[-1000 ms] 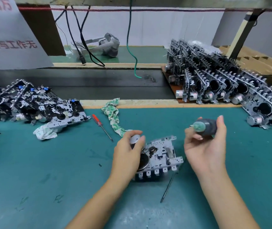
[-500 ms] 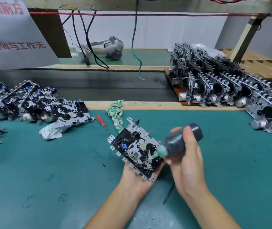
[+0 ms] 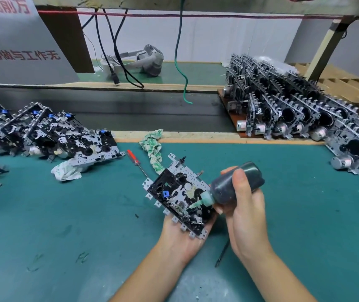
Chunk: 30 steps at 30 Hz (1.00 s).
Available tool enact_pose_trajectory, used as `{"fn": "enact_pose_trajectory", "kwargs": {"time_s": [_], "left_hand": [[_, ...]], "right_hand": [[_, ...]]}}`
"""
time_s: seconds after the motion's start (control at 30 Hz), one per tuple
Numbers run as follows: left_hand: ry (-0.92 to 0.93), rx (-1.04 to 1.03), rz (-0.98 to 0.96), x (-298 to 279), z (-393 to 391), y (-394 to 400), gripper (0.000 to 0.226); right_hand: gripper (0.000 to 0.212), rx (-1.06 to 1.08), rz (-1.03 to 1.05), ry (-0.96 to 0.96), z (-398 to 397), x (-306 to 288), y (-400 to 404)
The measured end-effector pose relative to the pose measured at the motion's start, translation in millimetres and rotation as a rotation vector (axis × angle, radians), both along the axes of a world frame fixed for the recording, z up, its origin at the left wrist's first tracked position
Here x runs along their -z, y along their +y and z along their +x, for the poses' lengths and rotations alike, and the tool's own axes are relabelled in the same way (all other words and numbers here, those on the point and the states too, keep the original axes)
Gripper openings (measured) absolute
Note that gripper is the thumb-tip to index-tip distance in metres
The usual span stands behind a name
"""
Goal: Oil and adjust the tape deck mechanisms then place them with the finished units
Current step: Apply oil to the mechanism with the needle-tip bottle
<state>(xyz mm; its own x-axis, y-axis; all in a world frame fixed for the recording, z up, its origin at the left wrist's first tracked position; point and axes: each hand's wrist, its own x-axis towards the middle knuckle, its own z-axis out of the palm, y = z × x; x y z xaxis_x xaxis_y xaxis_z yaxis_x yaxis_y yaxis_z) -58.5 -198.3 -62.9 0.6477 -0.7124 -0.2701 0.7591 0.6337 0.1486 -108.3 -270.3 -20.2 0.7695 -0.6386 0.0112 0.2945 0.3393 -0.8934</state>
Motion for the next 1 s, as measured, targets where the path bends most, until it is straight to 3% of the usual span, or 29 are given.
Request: {"fn": "enact_pose_trajectory", "kwargs": {"time_s": [0.23, 0.33, 0.6, 0.67, 0.7, 0.8, 0.9, 1.0], "left_hand": [[0.000, -0.036, 0.094, -2.7, -3.0, 2.4, 0.025], [0.003, 0.016, -0.008, -5.6, -1.1, 2.3, 0.035], [-0.079, 0.007, -0.001, -9.2, 3.7, 6.0, 0.039], [-0.168, -0.053, 0.161, -12.6, 10.9, 10.7, 0.035], [-0.298, -0.107, 0.348, -13.1, 15.2, 13.5, 0.033], [-0.904, -0.286, 1.086, -14.2, 26.3, 19.7, 0.019], [-1.353, -0.273, 1.388, -7.1, 29.8, 21.8, 0.016], [-1.481, -0.273, 1.527, -0.8, 30.3, 21.3, 0.005]], "right_hand": [[0.034, 0.001, -0.017, 0.013, -0.7, 2.0, -1.6], [0.023, -0.003, -0.020, 0.010, -0.5, 3.2, -2.4], [0.017, 0.001, 0.063, -0.022, -1.1, 3.1, -9.0], [0.025, 0.042, 0.192, -0.103, -0.4, -1.2, -19.0], [0.026, 0.080, 0.258, -0.154, 0.5, -3.7, -26.5], [0.030, 0.167, 0.309, -0.228, 1.4, -6.1, -51.4], [0.025, 0.205, 0.108, -0.051, 3.0, 6.7, -68.8], [0.024, 0.187, -0.171, 0.150, 9.7, 20.3, -73.7]]}}
